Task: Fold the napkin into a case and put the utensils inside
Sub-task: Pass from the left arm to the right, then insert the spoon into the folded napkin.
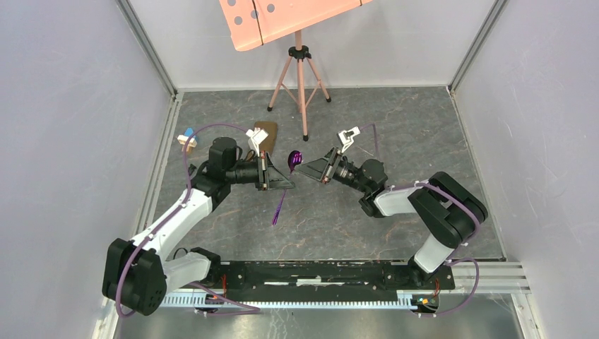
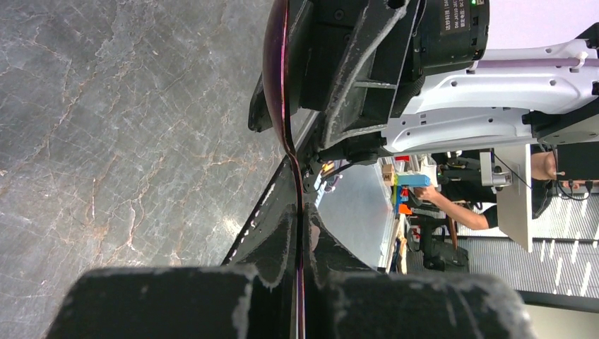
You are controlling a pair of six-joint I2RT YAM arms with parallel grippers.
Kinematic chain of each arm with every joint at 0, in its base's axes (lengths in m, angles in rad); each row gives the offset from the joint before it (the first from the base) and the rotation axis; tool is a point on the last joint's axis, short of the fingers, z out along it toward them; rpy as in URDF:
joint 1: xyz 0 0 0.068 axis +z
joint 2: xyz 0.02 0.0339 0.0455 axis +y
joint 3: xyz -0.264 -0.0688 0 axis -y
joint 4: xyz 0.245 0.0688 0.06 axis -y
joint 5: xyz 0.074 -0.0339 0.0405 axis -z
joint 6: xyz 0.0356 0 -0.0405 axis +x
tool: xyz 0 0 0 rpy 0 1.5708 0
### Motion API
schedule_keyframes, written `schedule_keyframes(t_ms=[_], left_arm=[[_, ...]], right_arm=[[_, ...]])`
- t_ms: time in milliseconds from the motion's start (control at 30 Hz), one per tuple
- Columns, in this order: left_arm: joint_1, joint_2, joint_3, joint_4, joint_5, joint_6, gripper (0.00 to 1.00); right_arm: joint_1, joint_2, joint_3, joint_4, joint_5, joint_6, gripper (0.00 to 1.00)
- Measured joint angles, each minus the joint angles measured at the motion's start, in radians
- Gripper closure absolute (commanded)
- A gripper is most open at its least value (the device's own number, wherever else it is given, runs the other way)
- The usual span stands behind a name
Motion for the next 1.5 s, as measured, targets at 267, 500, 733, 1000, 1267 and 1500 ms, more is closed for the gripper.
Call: schedule_keyframes(t_ms=[267,500,733,1000,1267,1500], left_arm=[[0.0,0.0,-0.01,0.025,0.0,-0.014,0.98],[0.011,0.0,-0.01,0.041,-0.014,-0.013,0.53],[0.282,0.016,-0.007,-0.095,-0.056,-0.034,0.31],[0.449,0.127,0.032,-0.354,-0.298,-0.035,0.34],[0.449,0.28,0.032,-0.389,-0.384,-0.092,0.46],[0.449,0.323,0.011,-0.322,-0.397,-0.137,0.66]], right_arm=[[0.005,0.039,0.04,0.006,0.01,0.009,0.81],[0.005,0.089,0.087,0.038,0.018,0.037,1.0],[-0.015,0.188,0.298,-0.082,0.117,-0.165,1.0],[-0.07,0.454,0.725,-0.32,0.243,-0.369,1.0],[-0.081,0.693,1.114,-0.55,0.309,-0.521,1.0],[-0.08,0.795,1.276,-0.673,0.313,-0.585,1.0]])
